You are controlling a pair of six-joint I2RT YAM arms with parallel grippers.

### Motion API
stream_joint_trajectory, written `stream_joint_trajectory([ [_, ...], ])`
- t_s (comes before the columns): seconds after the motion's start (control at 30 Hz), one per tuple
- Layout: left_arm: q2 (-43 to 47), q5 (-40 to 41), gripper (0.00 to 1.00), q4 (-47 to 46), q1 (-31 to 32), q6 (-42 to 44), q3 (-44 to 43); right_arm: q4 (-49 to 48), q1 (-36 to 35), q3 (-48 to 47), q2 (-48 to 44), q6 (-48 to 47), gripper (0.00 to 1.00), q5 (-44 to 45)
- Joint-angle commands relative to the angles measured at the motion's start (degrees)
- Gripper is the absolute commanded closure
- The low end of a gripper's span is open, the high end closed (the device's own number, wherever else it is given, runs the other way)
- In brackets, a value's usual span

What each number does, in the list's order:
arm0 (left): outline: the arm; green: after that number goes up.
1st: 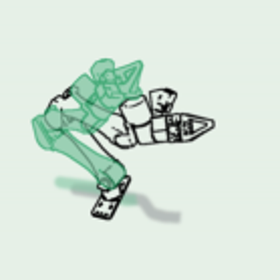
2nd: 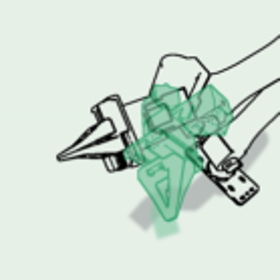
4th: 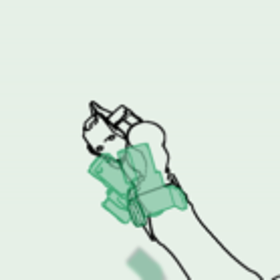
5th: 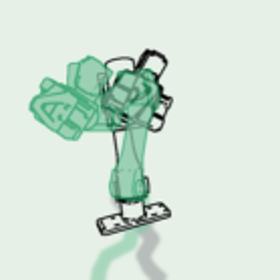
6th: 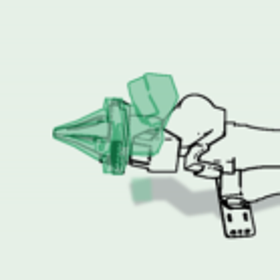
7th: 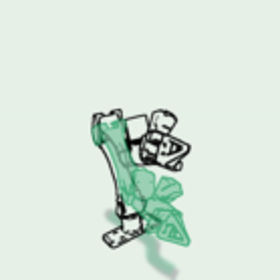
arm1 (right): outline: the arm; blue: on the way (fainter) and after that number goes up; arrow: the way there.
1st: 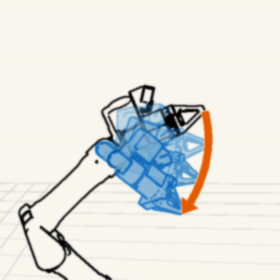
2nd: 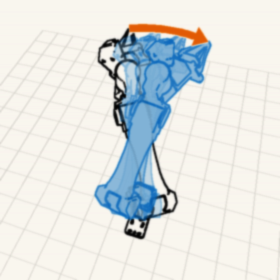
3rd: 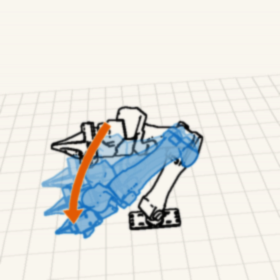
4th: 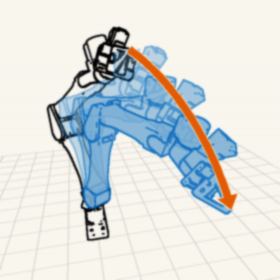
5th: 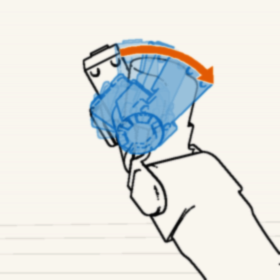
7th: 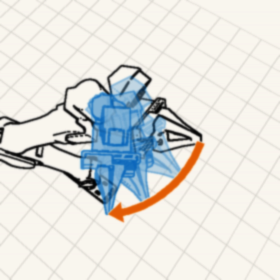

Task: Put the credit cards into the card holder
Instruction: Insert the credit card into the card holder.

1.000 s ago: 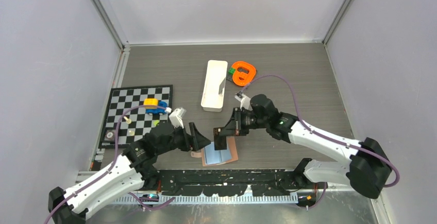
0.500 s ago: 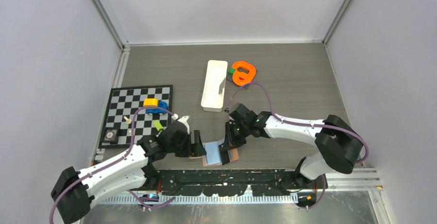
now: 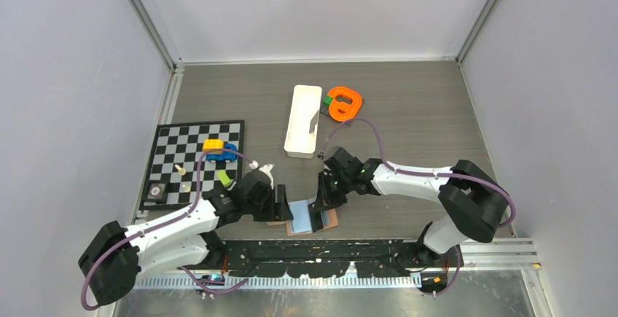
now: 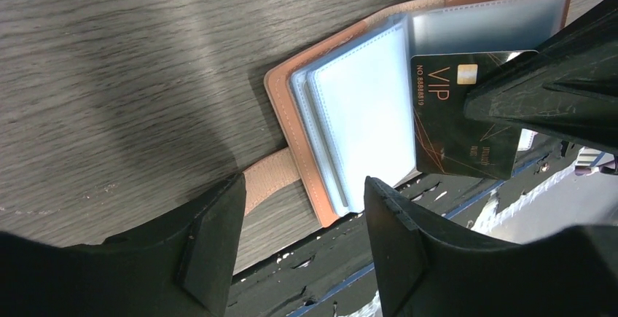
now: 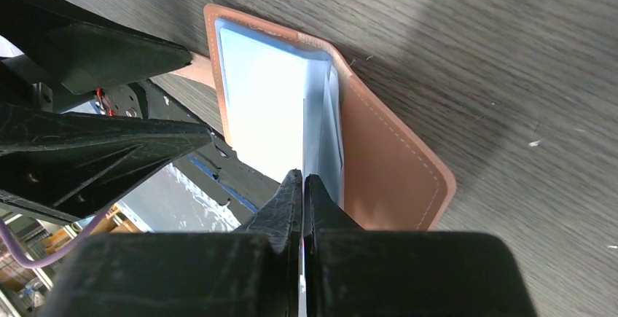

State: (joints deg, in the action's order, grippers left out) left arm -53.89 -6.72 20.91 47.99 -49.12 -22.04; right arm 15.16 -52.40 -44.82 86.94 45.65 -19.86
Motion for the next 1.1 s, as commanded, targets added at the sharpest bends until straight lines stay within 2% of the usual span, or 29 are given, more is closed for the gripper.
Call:
stream_joint_trajectory([
  [0.0, -0.7, 0.0, 0.39, -3.8, 0.1, -0.2, 0.7, -5.0, 0.5, 1.2, 0.6, 0.9, 1.0, -1.6],
  [0.53, -6.0, 2.5, 0.52, -6.9, 0.1, 0.0, 1.9, -11.1, 1.1, 3.5, 2.9, -0.2, 1.0, -3.1],
  [1.07, -12.9, 4.7, 0.82, -6.2, 0.1, 1.1, 1.1, -8.3, 1.3, 5.3, 2.7, -1.0, 1.0, 4.4],
])
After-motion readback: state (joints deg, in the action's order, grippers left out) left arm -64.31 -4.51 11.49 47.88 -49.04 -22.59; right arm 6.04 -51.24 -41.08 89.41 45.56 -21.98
